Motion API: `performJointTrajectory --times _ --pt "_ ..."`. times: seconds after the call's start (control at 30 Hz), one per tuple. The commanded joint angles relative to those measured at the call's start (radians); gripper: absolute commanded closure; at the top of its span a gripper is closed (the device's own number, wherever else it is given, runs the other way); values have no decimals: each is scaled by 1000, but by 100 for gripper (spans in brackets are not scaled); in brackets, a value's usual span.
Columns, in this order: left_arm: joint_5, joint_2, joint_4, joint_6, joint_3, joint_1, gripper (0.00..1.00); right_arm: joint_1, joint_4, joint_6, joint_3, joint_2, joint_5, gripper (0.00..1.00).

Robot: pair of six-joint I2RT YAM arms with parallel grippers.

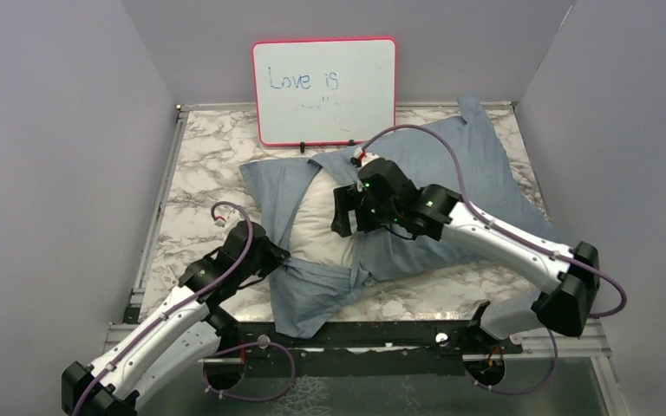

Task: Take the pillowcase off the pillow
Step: Remove the pillow from the pillowcase.

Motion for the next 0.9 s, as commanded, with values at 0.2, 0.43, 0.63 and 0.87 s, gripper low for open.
performJointTrajectory --times 0.2,0.43,0.63,0.87 --pt "54 -37 -70 54 -67 6 100 80 155 -227 43 -159 -236 17" --pt "75 -56 -61 62 -73 6 100 263 -79 -62 176 64 200 6" --pt "90 -75 -58 52 -79 6 100 307 -77 207 80 185 429 2" --pt "115 -104 -57 45 -95 6 100 307 -120 365 75 340 511 15"
